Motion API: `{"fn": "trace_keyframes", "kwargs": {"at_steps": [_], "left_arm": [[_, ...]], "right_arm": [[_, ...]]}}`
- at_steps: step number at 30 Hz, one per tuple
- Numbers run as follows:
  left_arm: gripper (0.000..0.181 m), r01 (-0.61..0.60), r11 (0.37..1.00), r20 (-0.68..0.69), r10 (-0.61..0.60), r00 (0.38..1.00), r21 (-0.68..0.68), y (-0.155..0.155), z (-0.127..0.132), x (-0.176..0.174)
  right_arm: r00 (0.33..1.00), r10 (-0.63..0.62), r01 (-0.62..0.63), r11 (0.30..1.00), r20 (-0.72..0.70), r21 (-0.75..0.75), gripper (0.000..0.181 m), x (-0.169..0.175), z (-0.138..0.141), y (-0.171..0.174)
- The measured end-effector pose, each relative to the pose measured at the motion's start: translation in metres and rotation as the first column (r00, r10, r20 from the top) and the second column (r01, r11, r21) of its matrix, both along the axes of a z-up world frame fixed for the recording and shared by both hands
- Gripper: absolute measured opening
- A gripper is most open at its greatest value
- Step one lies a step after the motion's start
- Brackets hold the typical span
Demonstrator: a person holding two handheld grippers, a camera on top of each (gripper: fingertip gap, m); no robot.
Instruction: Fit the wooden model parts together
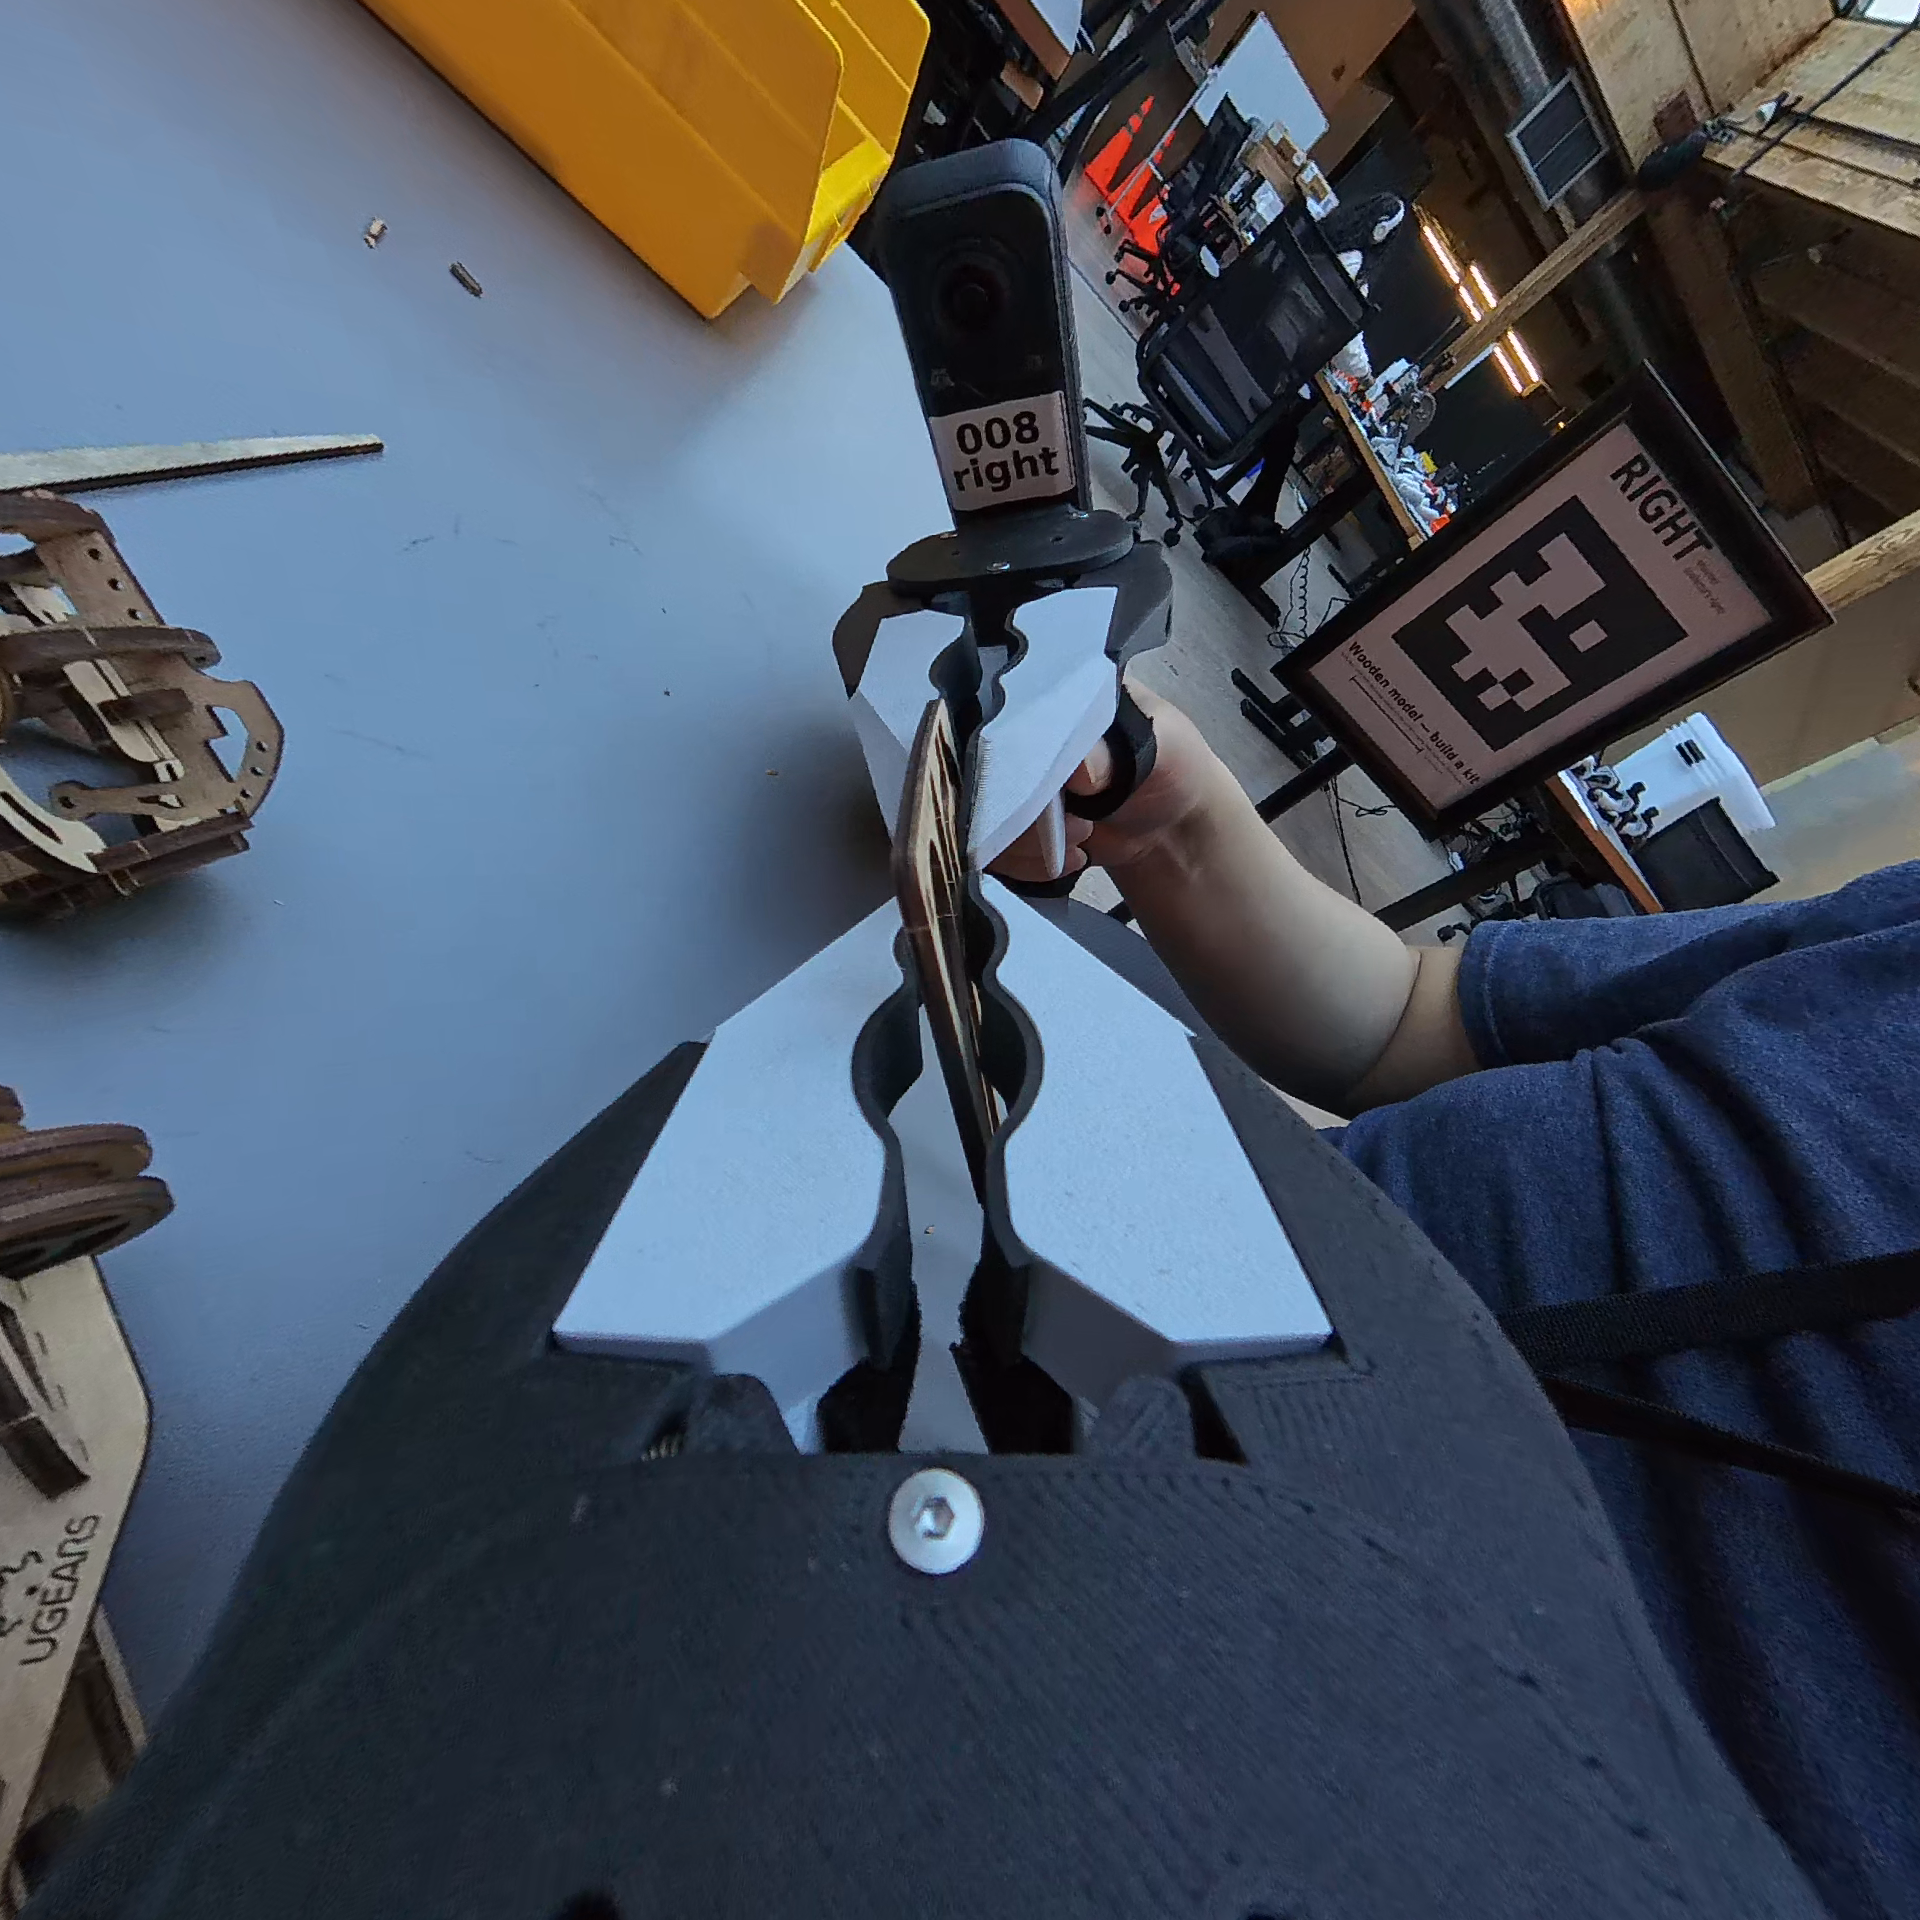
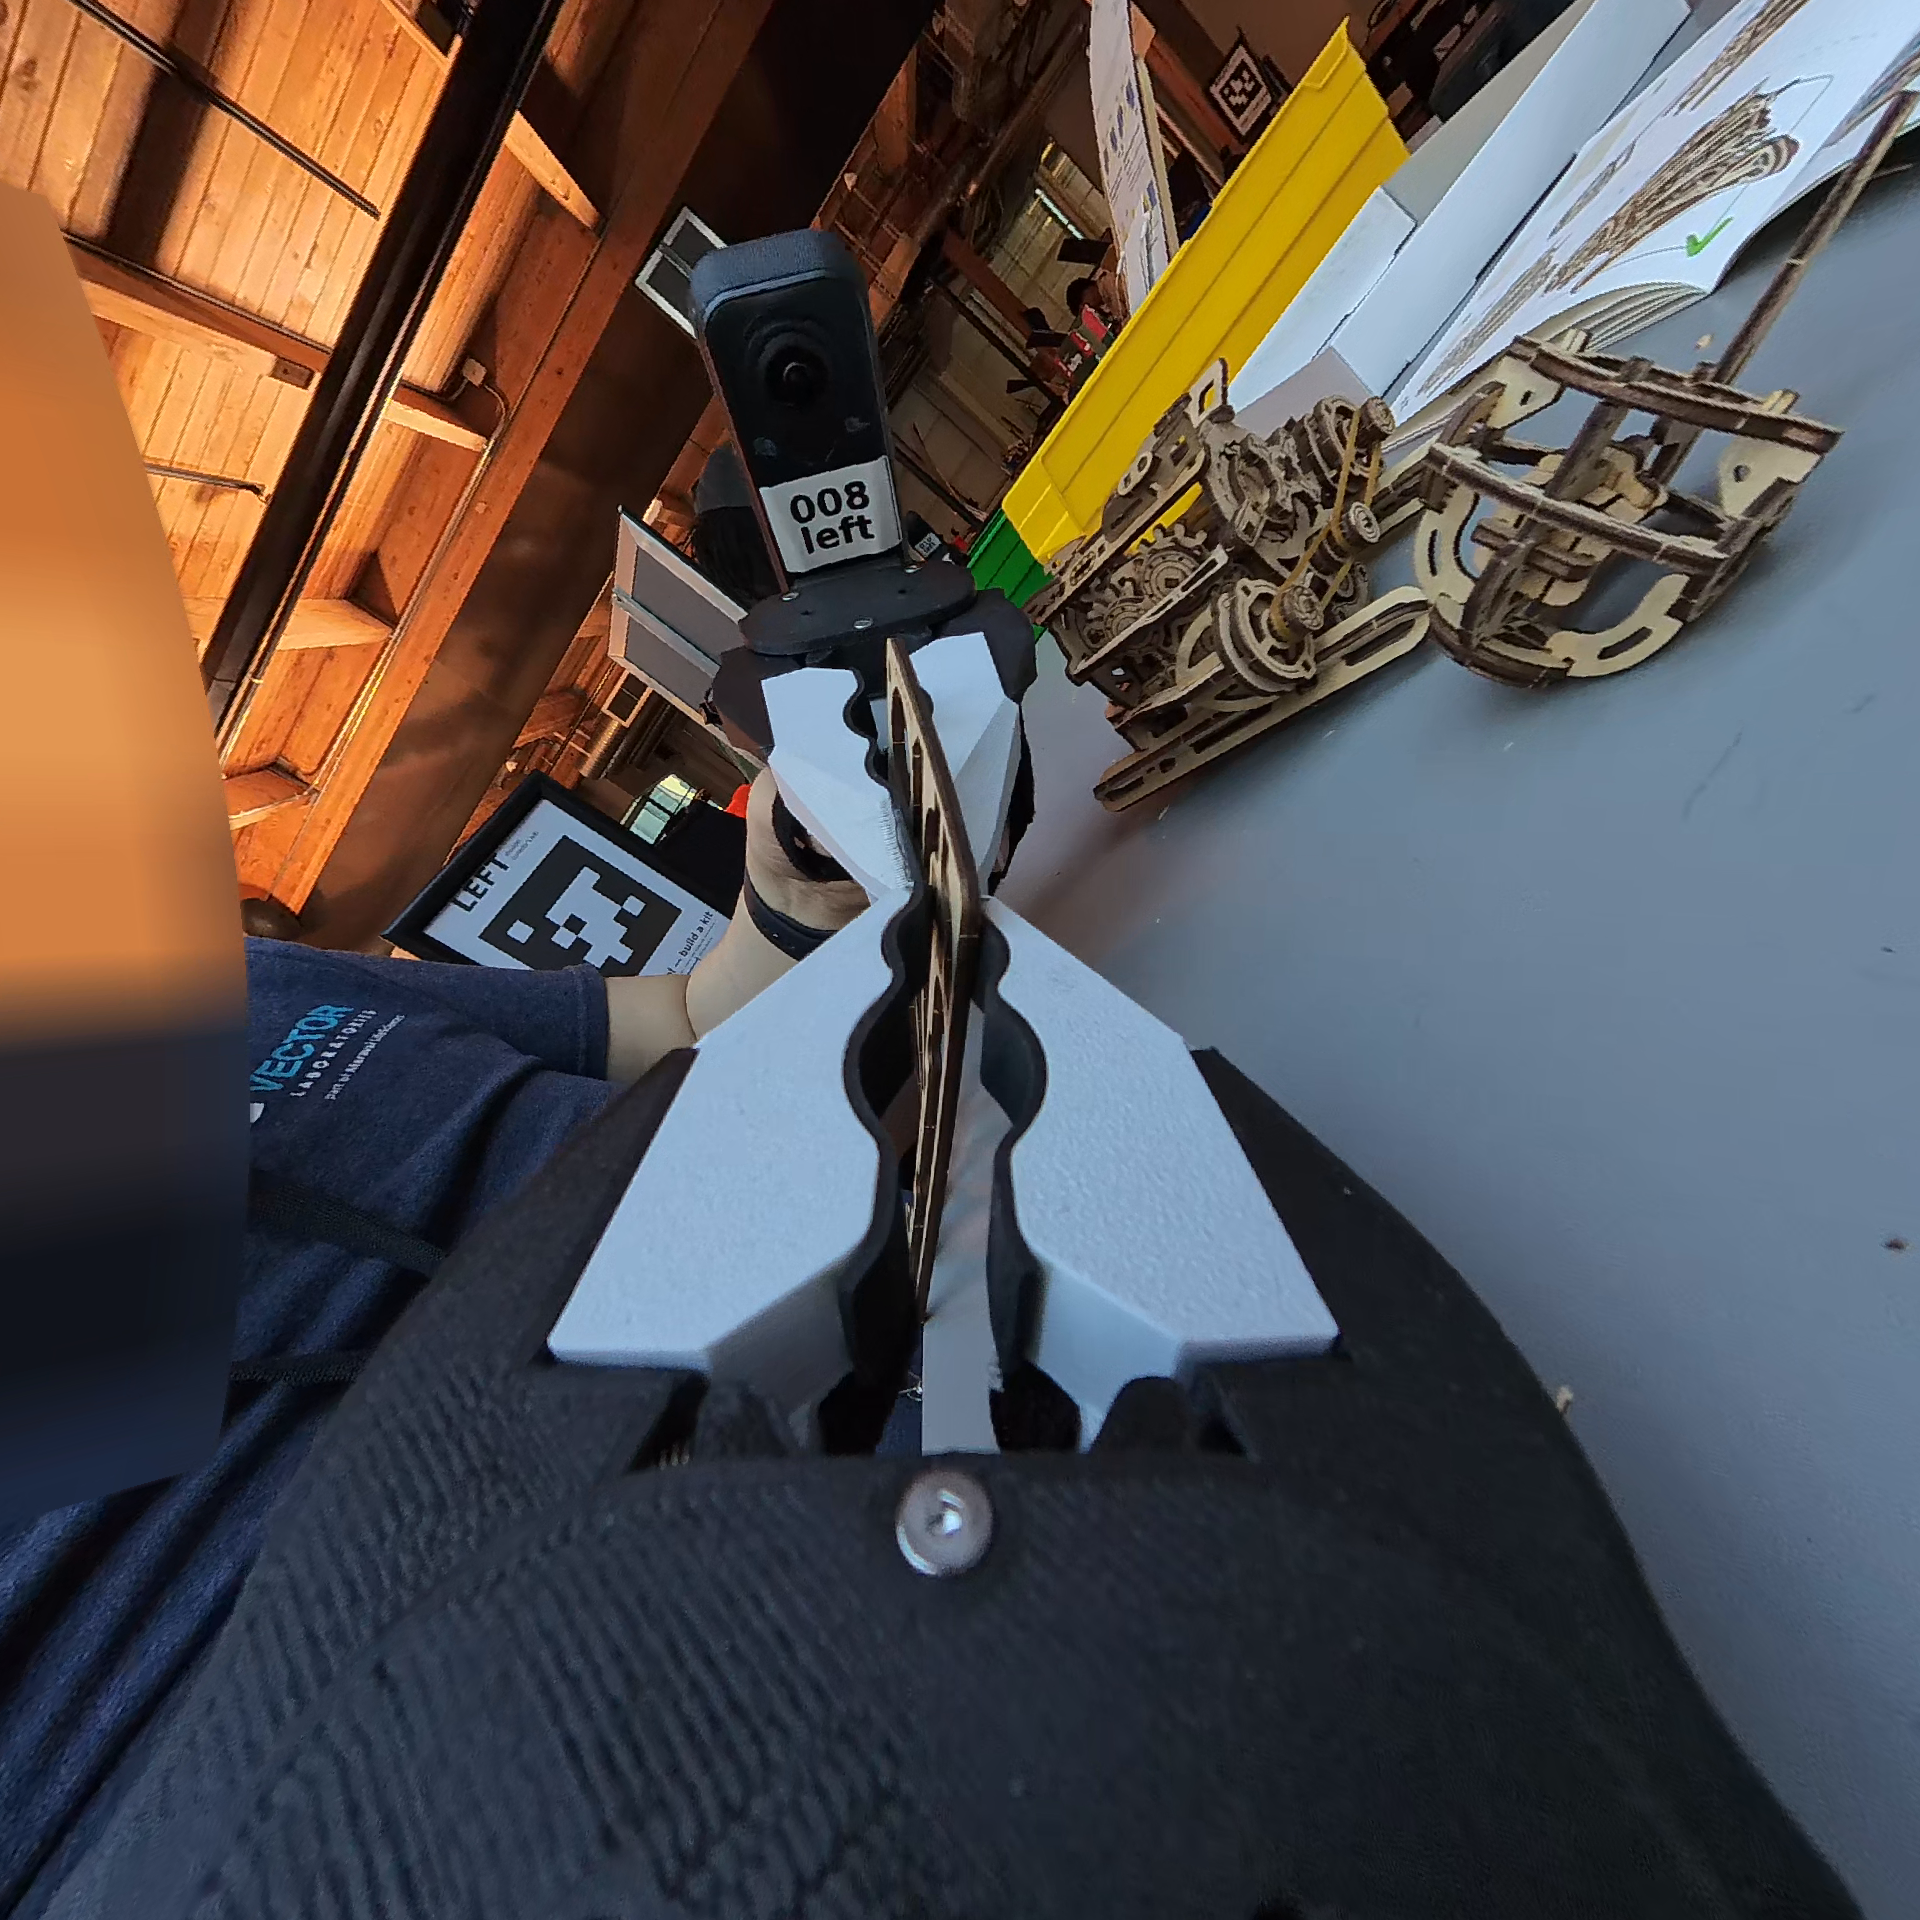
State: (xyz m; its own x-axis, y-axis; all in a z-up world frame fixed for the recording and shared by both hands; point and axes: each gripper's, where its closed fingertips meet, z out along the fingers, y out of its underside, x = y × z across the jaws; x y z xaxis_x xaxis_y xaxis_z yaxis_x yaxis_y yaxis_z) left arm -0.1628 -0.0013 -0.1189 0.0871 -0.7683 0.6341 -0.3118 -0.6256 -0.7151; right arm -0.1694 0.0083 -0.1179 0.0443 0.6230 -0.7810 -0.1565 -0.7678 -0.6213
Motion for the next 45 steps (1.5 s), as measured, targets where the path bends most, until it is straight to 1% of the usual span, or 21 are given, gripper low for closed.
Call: {"fn": "trace_keyframes", "kwargs": {"at_steps": [6,19,28,45], "left_arm": [[0.002,-0.004,1.0,0.0,0.004,1.0,-0.01,0.0011,-0.0005,0.0001],[0.002,-0.007,1.0,-0.006,0.007,1.0,0.005,0.0008,0.0004,0.0003],[0.002,-0.019,0.999,-0.038,0.02,0.999,0.029,0.0024,-0.002,-0.0013],[0.002,-0.042,0.999,-0.057,0.042,0.997,-0.002,0.0042,-0.0065,-0.0032]], "right_arm": [[0.999,-0.03,0.029,0.999,0.024,0.038,0.002,0.0004,-0.0002,0.0011],[1.0,-0.024,0.023,0.999,0.014,0.033,0.003,0.0008,0.0008,0.0007],[0.998,-0.038,0.036,0.998,0.049,0.043,0.005,-0.0007,-0.0029,0.0025],[0.994,-0.054,0.049,0.997,0.094,0.057,0.006,-0.0028,-0.0078,0.0039]]}}
